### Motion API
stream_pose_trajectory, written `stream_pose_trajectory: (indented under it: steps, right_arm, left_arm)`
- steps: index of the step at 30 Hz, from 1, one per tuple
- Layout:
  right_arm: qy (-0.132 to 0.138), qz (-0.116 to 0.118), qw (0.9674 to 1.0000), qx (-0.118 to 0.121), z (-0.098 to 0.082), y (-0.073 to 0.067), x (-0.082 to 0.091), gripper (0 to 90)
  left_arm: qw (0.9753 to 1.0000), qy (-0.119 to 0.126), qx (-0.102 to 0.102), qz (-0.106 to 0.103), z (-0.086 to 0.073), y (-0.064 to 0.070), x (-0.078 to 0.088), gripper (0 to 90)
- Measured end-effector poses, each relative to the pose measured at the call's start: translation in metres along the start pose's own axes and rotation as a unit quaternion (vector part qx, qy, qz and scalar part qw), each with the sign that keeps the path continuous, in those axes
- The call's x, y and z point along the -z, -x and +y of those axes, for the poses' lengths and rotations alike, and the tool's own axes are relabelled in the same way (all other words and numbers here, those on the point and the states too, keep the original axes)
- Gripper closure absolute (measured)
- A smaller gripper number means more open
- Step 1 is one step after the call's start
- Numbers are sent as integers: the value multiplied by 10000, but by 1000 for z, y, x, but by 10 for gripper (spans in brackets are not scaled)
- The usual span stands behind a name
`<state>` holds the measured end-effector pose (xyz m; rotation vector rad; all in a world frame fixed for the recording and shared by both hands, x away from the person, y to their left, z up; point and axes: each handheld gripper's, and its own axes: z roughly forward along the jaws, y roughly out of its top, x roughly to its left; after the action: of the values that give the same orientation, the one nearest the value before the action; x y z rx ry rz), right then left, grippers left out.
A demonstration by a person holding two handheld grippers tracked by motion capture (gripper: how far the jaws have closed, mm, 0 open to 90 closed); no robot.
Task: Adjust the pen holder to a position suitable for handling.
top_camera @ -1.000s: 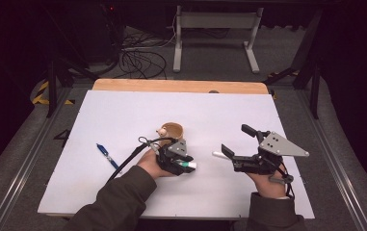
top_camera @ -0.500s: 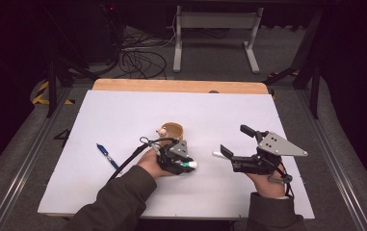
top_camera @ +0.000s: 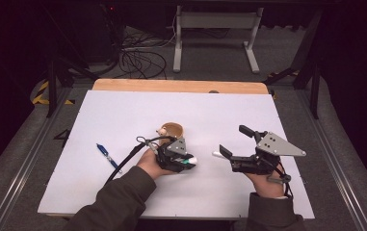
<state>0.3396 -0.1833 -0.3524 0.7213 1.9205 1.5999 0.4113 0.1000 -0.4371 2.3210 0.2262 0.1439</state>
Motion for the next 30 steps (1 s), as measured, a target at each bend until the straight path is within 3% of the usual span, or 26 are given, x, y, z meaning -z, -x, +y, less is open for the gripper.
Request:
stream_pose_trajectory:
  steps: [5, 6, 14, 17, 18, 19, 20, 21, 22, 30]
  right_arm:
    - [-8, 22, 10000, -33, -1, -1, -2, 133]
    - [-12, 31, 10000, -44, -1, -1, -2, 138]
    - [-177, 244, 9995, -46, -6, -8, -14, 211]
    - [-228, 346, 9991, -71, -9, -11, -20, 255]
    - [-233, 367, 9990, -83, -10, -13, -22, 268]
    - [-245, 377, 9989, -93, -11, -14, -24, 283]
    - [-246, 393, 9989, -115, -12, -15, -26, 296]
    - [-246, 393, 9989, -115, -12, -15, -26, 296]
    - [-280, 457, 9984, -204, -14, -18, -30, 320]
    - [-409, 612, 9969, -269, -20, -27, -44, 362]
  left_arm:
    - [9995, 272, 58, 167, 4, 3, 8, 647]
    - [9987, 433, 143, 208, 4, 4, 13, 647]
    - [9951, 789, 391, 446, 1, 3, 29, 647]
    - [9923, 983, 555, 511, 1, 3, 38, 648]
    - [9903, 1107, 618, 561, 1, 3, 43, 648]
    - [9903, 1107, 618, 561, 1, 3, 43, 648]
    - [9881, 1225, 691, 617, 2, 4, 48, 648]
    - [9881, 1225, 691, 617, 2, 4, 48, 647]
    - [9870, 1283, 725, 648, 3, 4, 50, 648]
    - [9775, 1711, 900, 847, 8, 5, 64, 648]
